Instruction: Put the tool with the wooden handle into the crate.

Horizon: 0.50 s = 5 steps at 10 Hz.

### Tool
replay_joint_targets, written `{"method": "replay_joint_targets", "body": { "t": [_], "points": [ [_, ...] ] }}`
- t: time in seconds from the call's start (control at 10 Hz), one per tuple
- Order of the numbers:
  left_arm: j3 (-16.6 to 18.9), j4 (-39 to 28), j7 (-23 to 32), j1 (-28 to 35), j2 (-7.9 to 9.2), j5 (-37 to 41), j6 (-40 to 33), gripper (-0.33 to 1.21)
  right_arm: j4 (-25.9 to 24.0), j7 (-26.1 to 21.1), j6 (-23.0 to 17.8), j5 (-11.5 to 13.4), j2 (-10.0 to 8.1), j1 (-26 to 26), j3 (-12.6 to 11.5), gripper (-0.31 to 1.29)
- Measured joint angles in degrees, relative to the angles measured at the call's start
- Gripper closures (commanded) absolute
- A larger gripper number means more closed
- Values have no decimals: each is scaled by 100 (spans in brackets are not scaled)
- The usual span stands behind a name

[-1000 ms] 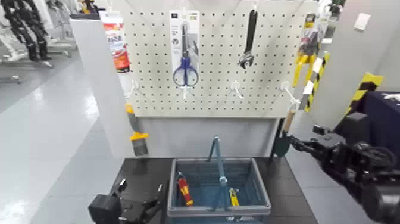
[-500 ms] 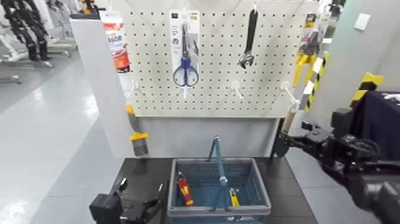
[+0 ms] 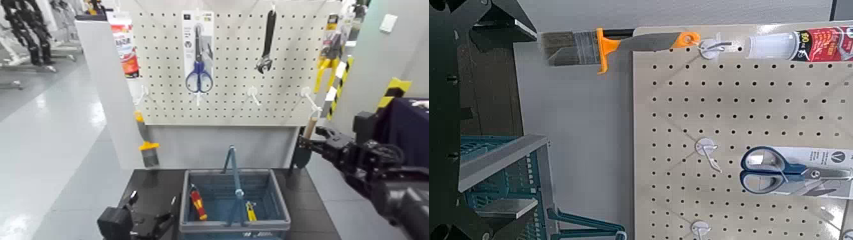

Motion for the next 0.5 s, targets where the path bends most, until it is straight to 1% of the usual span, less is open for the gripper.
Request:
{"method": "replay_joint_targets", "body": {
  "t": [0.1, 0.2, 0.4, 0.5],
  "points": [
    [-4, 1, 0, -5, 0, 0, 0, 13, 80, 33, -16, -9, 12, -37, 4, 61],
    [-5, 1, -4, -9, 0, 0, 0, 13, 153, 67, -23, -13, 18, -70, 5, 74],
    [-12, 15, -25, -23, -3, 4, 0, 13, 295, 102, -39, -14, 30, -138, 5, 108],
    [-14, 24, -34, -29, -3, 8, 0, 13, 345, 103, -44, -14, 41, -163, 5, 116]
  ]
}}
